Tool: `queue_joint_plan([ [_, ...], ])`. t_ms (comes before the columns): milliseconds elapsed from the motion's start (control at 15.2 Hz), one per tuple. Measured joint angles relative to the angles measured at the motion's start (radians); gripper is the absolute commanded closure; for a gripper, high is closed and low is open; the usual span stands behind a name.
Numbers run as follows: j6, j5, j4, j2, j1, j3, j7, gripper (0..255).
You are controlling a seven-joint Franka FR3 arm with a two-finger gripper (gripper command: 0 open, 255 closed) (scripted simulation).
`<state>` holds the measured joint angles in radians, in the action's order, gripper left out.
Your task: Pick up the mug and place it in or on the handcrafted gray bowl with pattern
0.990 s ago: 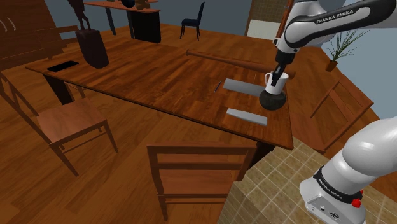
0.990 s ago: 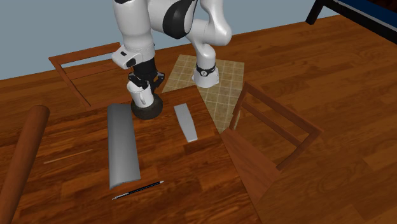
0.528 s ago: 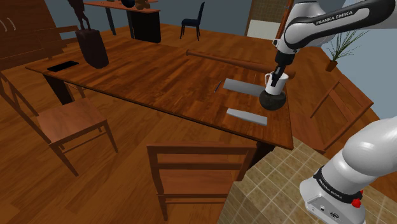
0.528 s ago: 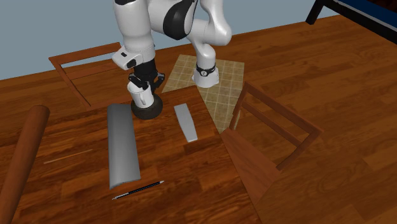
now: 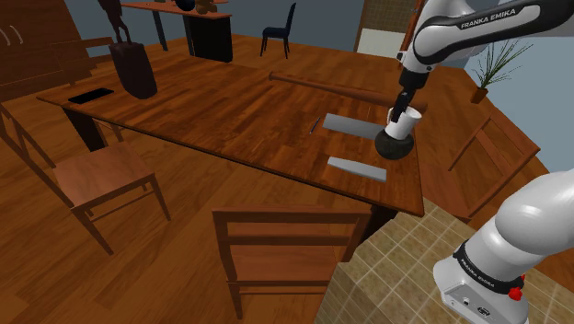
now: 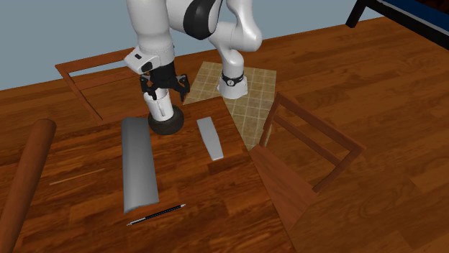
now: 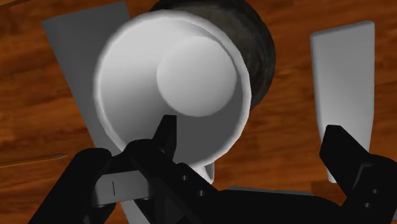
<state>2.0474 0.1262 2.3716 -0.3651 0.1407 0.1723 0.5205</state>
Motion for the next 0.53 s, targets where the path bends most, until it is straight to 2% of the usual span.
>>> queue_joint_plan([
  [198,-0.074,-0.002,-0.054,-0.021,-0.001,-0.005,0.003,0],
  [528,-0.091,-0.004,-0.064,-0.027,-0.002,-0.008,0.000,0],
])
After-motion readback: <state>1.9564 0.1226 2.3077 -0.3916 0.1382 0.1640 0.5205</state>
